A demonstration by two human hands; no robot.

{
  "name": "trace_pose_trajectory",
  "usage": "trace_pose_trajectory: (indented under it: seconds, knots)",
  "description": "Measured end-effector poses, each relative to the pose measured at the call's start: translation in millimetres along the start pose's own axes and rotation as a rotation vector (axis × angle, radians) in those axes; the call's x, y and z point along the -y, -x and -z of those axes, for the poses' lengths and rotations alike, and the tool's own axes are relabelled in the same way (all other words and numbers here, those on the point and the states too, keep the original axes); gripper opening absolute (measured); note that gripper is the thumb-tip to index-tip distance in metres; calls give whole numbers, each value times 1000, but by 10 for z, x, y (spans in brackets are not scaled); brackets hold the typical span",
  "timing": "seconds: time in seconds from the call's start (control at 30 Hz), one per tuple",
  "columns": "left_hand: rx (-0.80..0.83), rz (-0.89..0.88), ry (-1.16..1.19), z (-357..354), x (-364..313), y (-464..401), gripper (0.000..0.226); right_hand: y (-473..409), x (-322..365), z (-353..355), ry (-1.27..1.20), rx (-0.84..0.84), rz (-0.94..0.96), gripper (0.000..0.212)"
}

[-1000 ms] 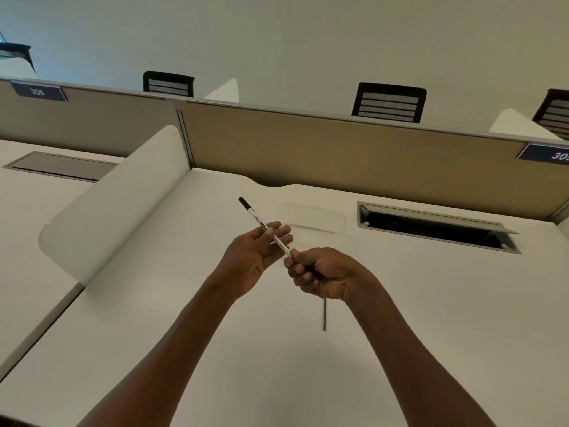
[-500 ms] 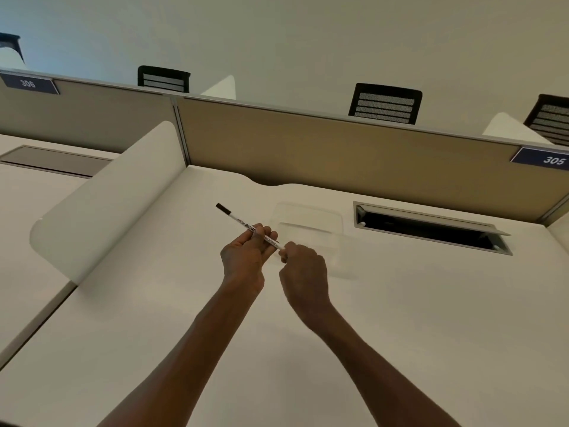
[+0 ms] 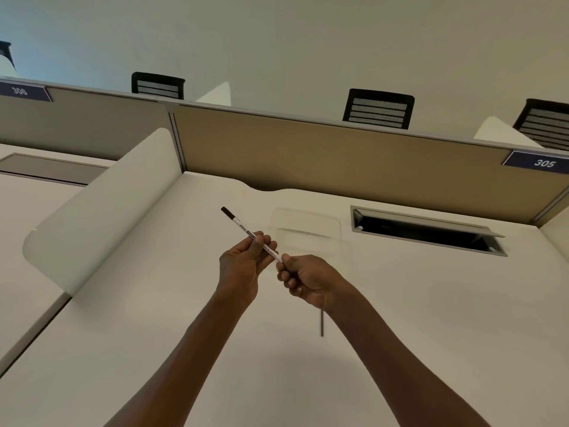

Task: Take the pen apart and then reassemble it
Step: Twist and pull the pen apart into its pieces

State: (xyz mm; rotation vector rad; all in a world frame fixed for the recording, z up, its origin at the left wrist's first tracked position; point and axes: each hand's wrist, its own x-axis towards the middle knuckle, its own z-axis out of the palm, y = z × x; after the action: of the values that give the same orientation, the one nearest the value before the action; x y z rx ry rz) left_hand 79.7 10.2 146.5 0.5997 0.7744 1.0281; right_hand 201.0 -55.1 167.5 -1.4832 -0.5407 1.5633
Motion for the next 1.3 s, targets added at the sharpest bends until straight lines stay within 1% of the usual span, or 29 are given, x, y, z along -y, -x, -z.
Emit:
trace_pose_trajectory:
  seconds: [0.1,0.13,0.23,0.3,0.37,0.43,0.47,0.5,0.53,0.57,0.6,0.67,0.7,0.73,0.77,0.83,0.9,0.93,0.97,1.03,1.07,1.1,1.17,1.2,1.23,1.3]
  knots:
    - [-74,-4,-4,-38,22,10,10,-39,-69,-103,181,-211,150,33]
    - [-102,1,4,-57,26,15,10,-51,-89,-132,298,-292,224,31]
    - [-190,27,29,-108,10,24,9,-79,-180,-218,793,-560,509,26]
    - [-228,61,51,-140,-29,17,9,-88,-282,-260,1012,-707,728,19]
    - [-251,93,70,-153,-57,4,11,-94,-387,-259,1171,-772,899,13]
    - [-256,112,71,-132,-62,7,12,-105,-459,-211,1268,-806,1015,8]
    - [-246,119,73,-111,-59,16,11,-101,-474,-193,1278,-798,1031,9]
    - [-229,122,79,-88,-54,25,11,-91,-467,-188,1255,-760,1009,13]
    - [-211,120,87,-62,-48,31,11,-78,-439,-196,1193,-702,948,18]
    - [-195,114,92,-37,-43,29,11,-66,-385,-202,1074,-616,841,24]
    - [-180,104,94,-14,-39,24,12,-50,-316,-193,882,-509,699,29]
    - [-149,83,95,11,-40,16,13,-7,-179,-160,398,-312,422,35]
    - [-135,74,92,17,-43,16,13,17,-126,-137,214,-228,322,36]
    - [-122,66,87,22,-46,19,14,32,-92,-112,111,-173,264,35]
    - [-113,58,82,22,-48,26,13,40,-80,-101,72,-156,242,33]
    - [-116,45,77,12,-49,51,12,28,-104,-136,81,-210,267,29]
    - [-155,38,84,-7,-49,77,11,-5,-148,-208,211,-347,367,27]
    - [-184,42,89,-15,-47,87,11,-18,-185,-239,346,-431,460,26]
    - [-213,53,97,-23,-45,96,10,-36,-234,-262,536,-512,590,26]
    - [-263,94,120,-22,-43,111,9,-48,-353,-294,932,-651,898,19]
    - [-280,119,127,-10,-43,115,9,-40,-408,-300,1054,-690,1022,12]
    - [-289,142,129,6,-41,115,9,-44,-449,-294,1111,-698,1089,7]
    - [-277,164,135,54,-30,124,11,-40,-461,-272,1070,-656,1107,9]
    - [-259,163,132,84,-19,129,12,-29,-440,-268,994,-634,1059,14]
    - [-228,157,117,115,-3,130,13,-25,-408,-269,908,-620,983,20]
    - [-113,147,72,164,31,138,12,-22,-321,-288,725,-574,778,29]
